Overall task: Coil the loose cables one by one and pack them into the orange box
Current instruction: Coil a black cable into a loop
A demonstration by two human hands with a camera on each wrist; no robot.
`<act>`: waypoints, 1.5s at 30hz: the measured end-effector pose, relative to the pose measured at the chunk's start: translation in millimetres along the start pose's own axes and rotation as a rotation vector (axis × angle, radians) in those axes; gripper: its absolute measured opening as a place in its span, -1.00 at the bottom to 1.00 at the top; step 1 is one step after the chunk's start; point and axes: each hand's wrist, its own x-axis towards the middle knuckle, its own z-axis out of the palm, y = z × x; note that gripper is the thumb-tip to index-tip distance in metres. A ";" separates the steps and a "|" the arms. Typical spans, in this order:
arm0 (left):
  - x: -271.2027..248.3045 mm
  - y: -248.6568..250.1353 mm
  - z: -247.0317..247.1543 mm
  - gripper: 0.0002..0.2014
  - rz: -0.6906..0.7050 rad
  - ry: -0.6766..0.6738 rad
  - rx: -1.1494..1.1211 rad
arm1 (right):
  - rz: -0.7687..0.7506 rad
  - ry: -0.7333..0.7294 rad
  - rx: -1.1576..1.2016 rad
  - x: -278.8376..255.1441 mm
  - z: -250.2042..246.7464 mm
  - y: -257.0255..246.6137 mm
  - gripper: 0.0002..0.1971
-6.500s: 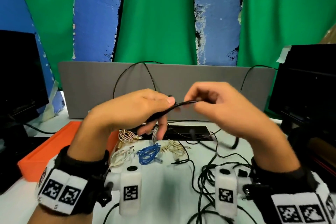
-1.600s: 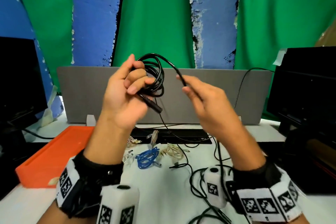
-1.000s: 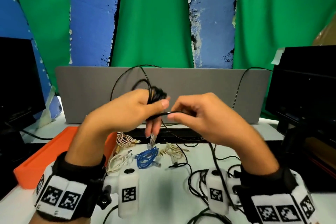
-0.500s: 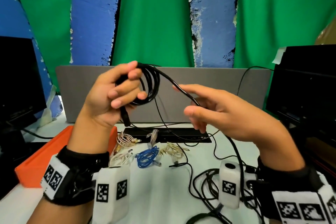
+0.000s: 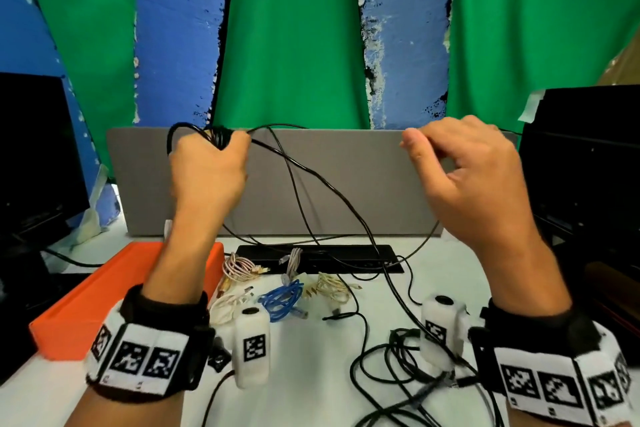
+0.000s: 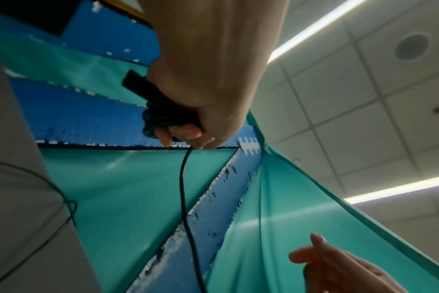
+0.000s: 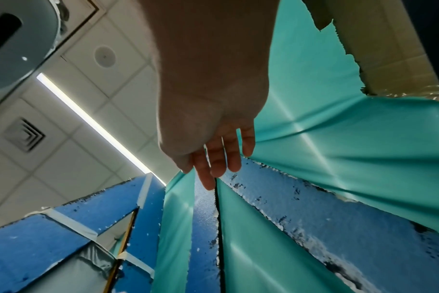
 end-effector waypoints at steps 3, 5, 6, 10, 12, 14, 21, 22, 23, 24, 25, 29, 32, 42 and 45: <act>-4.9 4.1 5.0 -0.68 -0.003 -0.060 0.041 | 0.040 -0.089 0.142 -0.6 -4.0 -13.3 -0.70; -17.3 12.3 12.0 -0.69 0.024 -0.145 -0.018 | 0.079 -0.260 0.227 -1.9 0.7 -31.4 -0.64; -24.6 16.4 15.5 -0.68 0.058 -0.179 -0.019 | 0.098 -0.379 0.212 -3.7 5.4 -41.0 -0.55; -48.8 32.8 20.6 -0.60 0.062 -0.452 -0.253 | 0.195 -0.669 0.230 -18.8 31.6 -72.1 -0.39; -52.4 35.9 18.2 -0.57 -0.087 -0.702 -0.546 | 0.236 -0.521 0.424 -22.1 39.2 -77.8 -0.35; -49.2 31.5 15.5 -0.56 -0.242 -0.989 -0.858 | 0.243 -0.377 0.582 -21.9 41.3 -75.3 -0.33; -42.1 18.1 10.9 -0.65 -0.189 -1.416 -1.282 | 0.312 -0.306 0.851 -15.7 35.7 -70.3 -0.60; -42.3 18.3 10.2 -0.68 -0.155 -1.340 -1.194 | 0.324 -0.263 0.852 -15.8 37.5 -73.3 -0.66; -42.4 18.5 9.8 -0.71 -0.135 -1.244 -1.090 | 0.332 -0.215 0.844 -15.8 39.0 -75.7 -0.70; -42.8 19.7 9.7 -0.71 -0.116 -1.143 -0.978 | 0.342 -0.174 0.836 -15.5 39.4 -77.6 -0.74; -43.3 21.7 10.2 -0.71 -0.077 -1.045 -0.858 | 0.359 -0.149 0.840 -14.5 38.4 -78.2 -0.77; -46.5 28.4 17.3 -0.68 0.305 -0.705 -0.357 | 0.515 -0.195 0.978 -8.9 29.4 -74.5 -0.78; -50.8 26.5 24.9 -0.71 0.458 -0.622 -0.265 | 0.498 -0.152 0.931 -8.2 28.4 -70.0 -0.78; -45.6 28.8 10.0 -0.48 -0.249 -1.141 -0.830 | 0.111 -0.213 0.752 -10.1 22.7 -58.4 -0.79; -56.5 35.9 17.4 -0.48 -0.269 -1.152 -0.882 | 0.066 -0.174 0.634 -12.1 24.8 -53.5 -0.80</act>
